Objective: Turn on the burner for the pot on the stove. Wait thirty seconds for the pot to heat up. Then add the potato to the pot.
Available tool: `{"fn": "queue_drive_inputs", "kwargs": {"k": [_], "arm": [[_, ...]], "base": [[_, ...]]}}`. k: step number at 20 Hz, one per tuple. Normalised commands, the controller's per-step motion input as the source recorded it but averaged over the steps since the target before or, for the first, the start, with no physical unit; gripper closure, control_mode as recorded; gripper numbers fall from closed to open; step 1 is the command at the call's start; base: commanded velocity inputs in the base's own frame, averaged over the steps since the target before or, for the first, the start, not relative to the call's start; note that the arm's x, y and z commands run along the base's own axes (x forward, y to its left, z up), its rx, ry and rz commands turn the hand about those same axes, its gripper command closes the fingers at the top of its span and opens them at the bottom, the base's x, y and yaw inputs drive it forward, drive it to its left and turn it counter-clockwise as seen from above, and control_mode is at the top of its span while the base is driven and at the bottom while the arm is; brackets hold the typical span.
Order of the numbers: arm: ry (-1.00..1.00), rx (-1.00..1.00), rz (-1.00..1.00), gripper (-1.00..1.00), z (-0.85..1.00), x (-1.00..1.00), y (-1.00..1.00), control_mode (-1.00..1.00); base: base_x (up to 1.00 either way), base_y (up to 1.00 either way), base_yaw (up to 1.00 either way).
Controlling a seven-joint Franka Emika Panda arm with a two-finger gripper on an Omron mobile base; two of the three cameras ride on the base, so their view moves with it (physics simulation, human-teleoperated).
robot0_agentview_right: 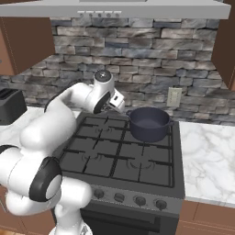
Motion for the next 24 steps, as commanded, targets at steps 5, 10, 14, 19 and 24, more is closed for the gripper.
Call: {"fn": "queue_drive_inputs", "kwargs": {"k": [5,10,14,19,24], "arm": [[0.07,-0.04,-0.1,1.0,-0.02,0.0,-0.59,-1.0],[0.01,-0.06,-0.13,1.0,0.0,0.0,-0.54,-1.0],[0.04,-0.02,-0.13,1.0,0.0,0.0,-0.4,-1.0],[0.02,0.0,-0.06,1.0,-0.04,0.06,-0.37,-1.0],[0.0,0.0,0.0,1.0,-0.1,0.28,-0.21,-1.0]], "base": [[0.0,0.0,0.0],[0.0,0.0,0.0],[0.0,0.0,0.0],[0.0,0.0,0.0],[0.0,0.0,0.0]]}}
